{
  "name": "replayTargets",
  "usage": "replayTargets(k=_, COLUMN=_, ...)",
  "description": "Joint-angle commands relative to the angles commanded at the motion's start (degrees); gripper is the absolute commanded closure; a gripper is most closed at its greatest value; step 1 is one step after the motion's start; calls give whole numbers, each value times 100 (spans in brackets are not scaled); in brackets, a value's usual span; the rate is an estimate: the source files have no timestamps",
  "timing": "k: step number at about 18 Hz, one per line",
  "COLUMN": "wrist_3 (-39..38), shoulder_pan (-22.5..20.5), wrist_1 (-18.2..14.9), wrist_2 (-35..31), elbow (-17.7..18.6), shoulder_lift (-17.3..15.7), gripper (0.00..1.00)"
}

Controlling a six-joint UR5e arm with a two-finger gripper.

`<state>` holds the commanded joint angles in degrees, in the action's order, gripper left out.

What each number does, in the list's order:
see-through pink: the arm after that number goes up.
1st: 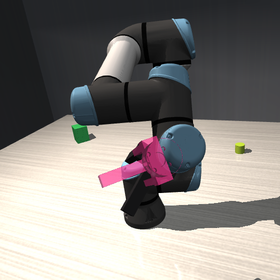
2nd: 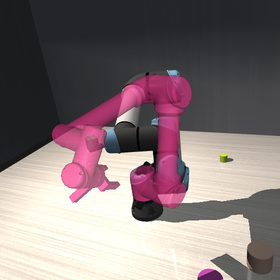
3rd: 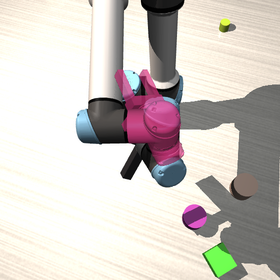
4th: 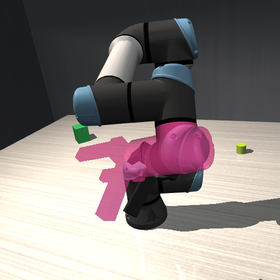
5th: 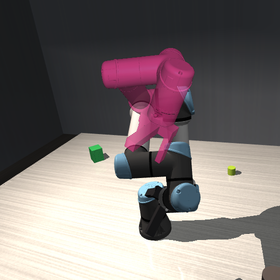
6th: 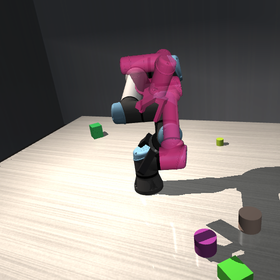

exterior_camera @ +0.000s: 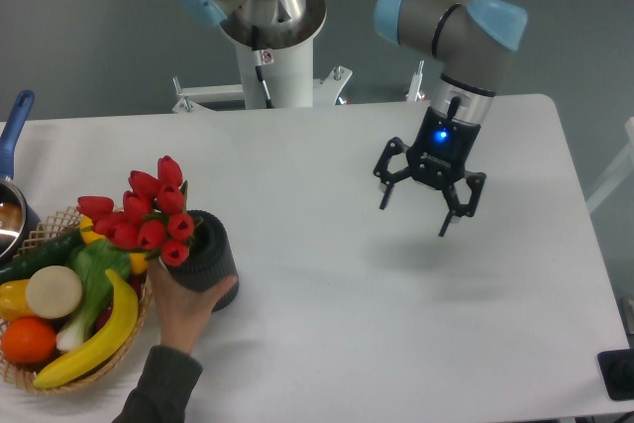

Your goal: Insert the flowers into the vase

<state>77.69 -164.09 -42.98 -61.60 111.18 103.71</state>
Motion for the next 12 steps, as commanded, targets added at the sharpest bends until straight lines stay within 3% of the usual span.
replayTargets(k=5, wrist_3=-26, shoulder_pan=193, wrist_1=-227, wrist_2=-1801, elbow=-9, shoulder_lift=-290, gripper=0)
replayTargets(k=12, wrist_3=-61, shoulder_pan=369, wrist_1=-352, wrist_2=-2233, elbow=0, shoulder_lift=-308, gripper=0)
